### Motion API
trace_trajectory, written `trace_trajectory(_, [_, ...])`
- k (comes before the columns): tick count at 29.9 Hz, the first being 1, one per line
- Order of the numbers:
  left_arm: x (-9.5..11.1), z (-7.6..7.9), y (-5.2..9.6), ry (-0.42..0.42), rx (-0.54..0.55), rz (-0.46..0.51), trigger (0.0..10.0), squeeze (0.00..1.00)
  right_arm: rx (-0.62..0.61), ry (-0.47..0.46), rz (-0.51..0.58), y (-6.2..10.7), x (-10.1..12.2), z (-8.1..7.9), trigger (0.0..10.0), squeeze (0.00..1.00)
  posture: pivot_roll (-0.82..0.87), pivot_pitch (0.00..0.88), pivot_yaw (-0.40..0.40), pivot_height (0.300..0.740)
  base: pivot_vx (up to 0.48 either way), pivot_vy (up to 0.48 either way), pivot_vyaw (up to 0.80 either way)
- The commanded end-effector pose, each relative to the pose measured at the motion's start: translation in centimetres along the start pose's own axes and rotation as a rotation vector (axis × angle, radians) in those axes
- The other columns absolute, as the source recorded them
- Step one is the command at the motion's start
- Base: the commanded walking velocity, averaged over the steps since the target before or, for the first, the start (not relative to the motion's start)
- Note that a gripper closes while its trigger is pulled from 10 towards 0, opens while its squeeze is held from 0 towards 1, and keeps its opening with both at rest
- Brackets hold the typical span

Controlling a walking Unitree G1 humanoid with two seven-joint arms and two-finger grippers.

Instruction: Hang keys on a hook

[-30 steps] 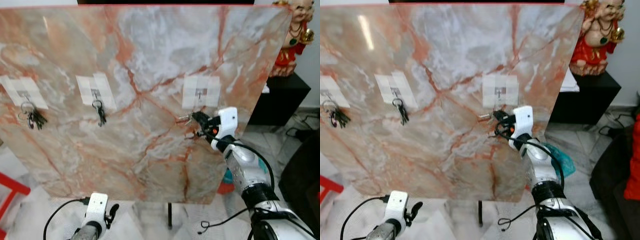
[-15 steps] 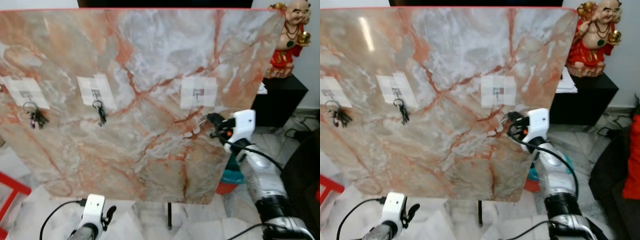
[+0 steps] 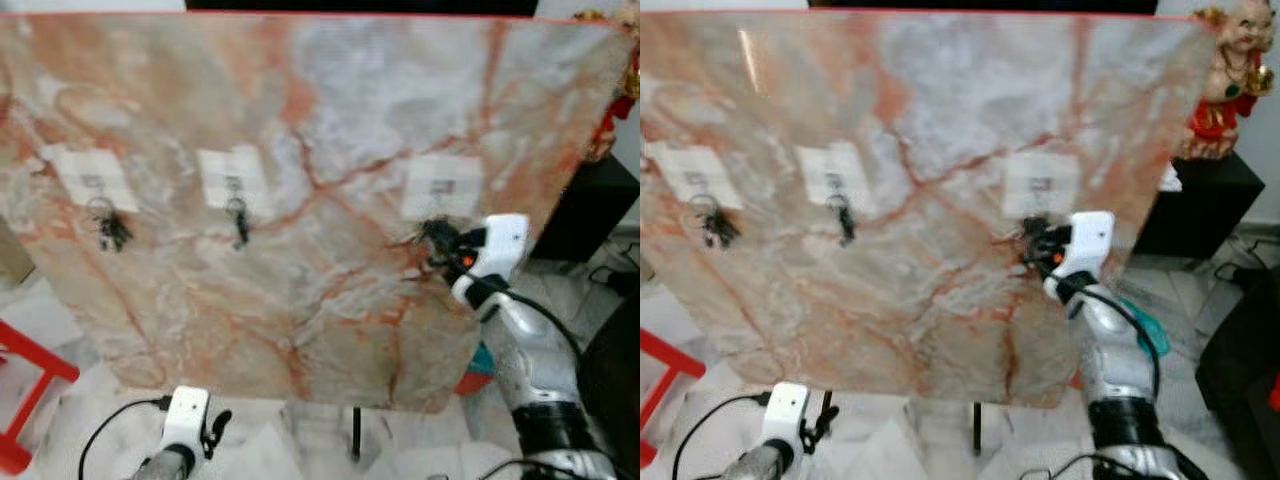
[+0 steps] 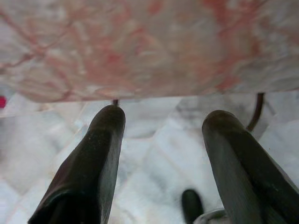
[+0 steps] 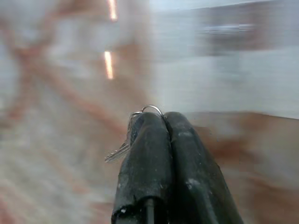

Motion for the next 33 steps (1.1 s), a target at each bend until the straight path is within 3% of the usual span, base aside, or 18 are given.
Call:
trace_trajectory(1, [-0.1,0.7,-0.1,0.019,-0.009,-0.005,10.0,0.00,-0.027,0.007,0.007,0.2,0.6,0.8,10.0,0.00,0.04,0.000,-0.018,0.740,0.000,0.000,0.00])
trace_trajectory(9, [-0.4,1.1,0.0,0.020,-0.016,-0.012,10.0,0.00,-0.035,0.025,0.007,0.0,1.2,1.3,10.0,0.00,0.04,0.000,-0.025,0.740,0.000,0.000,0.00])
trace_trajectory(14, [-0.5,1.3,0.1,0.016,-0.020,-0.014,10.0,0.00,-0.075,-0.017,0.028,-0.1,1.6,2.1,10.0,0.00,0.04,0.000,-0.026,0.740,0.000,0.000,0.00])
trace_trajectory(17, [-0.5,1.3,0.1,0.012,-0.023,-0.014,10.0,0.00,-0.028,-0.040,0.021,-0.3,1.8,2.2,10.0,0.00,0.03,0.000,-0.022,0.740,0.000,0.000,0.00])
trace_trajectory(22, [-0.4,1.6,0.0,0.008,-0.031,-0.013,10.0,0.00,0.011,-0.002,-0.051,-0.5,1.4,2.8,10.0,0.00,0.04,0.000,-0.026,0.740,0.000,0.000,0.00])
trace_trajectory(24, [-0.4,1.6,0.0,0.010,-0.034,-0.012,10.0,0.00,0.114,0.044,-0.101,-0.4,1.4,2.7,10.0,0.00,0.04,0.000,-0.025,0.740,0.000,0.000,0.00])
trace_trajectory(26, [-0.4,1.6,0.0,0.008,-0.036,-0.013,10.0,0.00,0.136,0.065,-0.126,-0.2,1.5,3.1,10.0,0.00,0.04,0.000,-0.026,0.740,0.000,0.000,0.00])
trace_trajectory(33, [-0.4,1.2,0.0,0.010,-0.028,-0.013,10.0,0.00,0.197,0.077,-0.119,-0.5,3.0,4.0,10.0,0.00,0.04,0.000,-0.021,0.740,0.000,0.000,0.00])
Point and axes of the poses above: a point about 5 cm out from each wrist's last joint towards the gripper, its own y axis pointing back from the gripper into the wrist, its own x axis along the axis of the wrist's last joint, z = x × y, the point moved 1 cm from there along -y, pointing out of the wrist towards the gripper, and after that the axes turned 4 degrees about -y, right-handed, at the moved point
